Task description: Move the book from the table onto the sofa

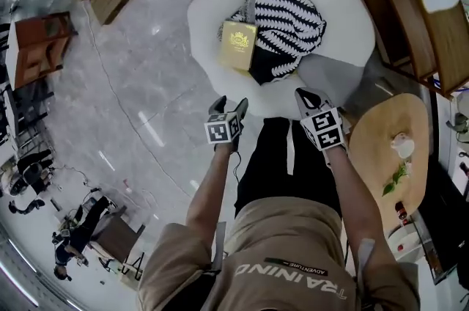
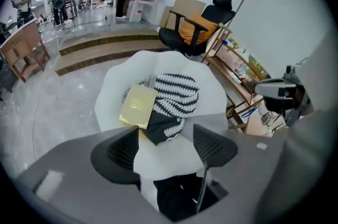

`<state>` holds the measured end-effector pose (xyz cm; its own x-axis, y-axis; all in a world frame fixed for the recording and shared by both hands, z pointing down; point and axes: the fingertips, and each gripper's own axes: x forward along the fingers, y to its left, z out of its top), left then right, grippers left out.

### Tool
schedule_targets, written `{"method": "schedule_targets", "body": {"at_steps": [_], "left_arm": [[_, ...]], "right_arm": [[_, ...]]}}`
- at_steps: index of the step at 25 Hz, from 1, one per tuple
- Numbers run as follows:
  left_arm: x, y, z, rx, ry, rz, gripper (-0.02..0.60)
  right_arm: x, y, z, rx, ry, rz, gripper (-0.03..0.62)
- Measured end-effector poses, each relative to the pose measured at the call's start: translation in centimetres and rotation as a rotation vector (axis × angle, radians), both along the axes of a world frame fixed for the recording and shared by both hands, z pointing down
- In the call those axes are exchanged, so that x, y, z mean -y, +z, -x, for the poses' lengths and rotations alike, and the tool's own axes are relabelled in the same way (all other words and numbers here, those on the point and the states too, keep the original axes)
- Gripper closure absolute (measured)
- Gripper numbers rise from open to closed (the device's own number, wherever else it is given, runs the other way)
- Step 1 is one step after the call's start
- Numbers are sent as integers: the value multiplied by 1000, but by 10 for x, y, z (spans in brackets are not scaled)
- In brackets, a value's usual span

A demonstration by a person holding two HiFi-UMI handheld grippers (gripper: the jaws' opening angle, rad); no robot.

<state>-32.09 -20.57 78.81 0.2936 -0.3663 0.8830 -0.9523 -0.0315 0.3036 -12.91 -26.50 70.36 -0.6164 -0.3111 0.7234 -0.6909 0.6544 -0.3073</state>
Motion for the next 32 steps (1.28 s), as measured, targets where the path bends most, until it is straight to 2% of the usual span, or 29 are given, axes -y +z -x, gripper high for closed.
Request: {"method": "schedule_targets", "body": {"at_steps": [4,6,11,18,20,22,25,28,30,32], "left_arm": [[20,-76,-39,-48,13,-127,264],[36,-117,-57,-57,31,-206,287],[83,-209,-96,-53,100,-385,307],[111,-333,-114,15,153,-640,475],[120,-367,-119,34,159,-719,531],[127,-393,-128,35,164,-786,562],[125,-419,-144,24,189,-841,575],[115,-429,-148,62,237,-876,575],[114,-434,-147,57,231,-886,575],[115,-442,-146,21,207,-888,575]], "right_arm": [[-3,-44,-16,-5,6,-41,591],[-3,-69,-23,7,16,-64,591],[6,-140,-40,90,64,-145,591],[20,-242,-69,170,131,-304,591],[26,-270,-77,174,126,-371,591],[29,-291,-86,166,110,-421,591],[27,-310,-95,172,105,-459,591],[22,-321,-100,167,111,-497,591],[24,-330,-103,160,119,-535,591],[27,-342,-105,152,118,-572,591]]}}
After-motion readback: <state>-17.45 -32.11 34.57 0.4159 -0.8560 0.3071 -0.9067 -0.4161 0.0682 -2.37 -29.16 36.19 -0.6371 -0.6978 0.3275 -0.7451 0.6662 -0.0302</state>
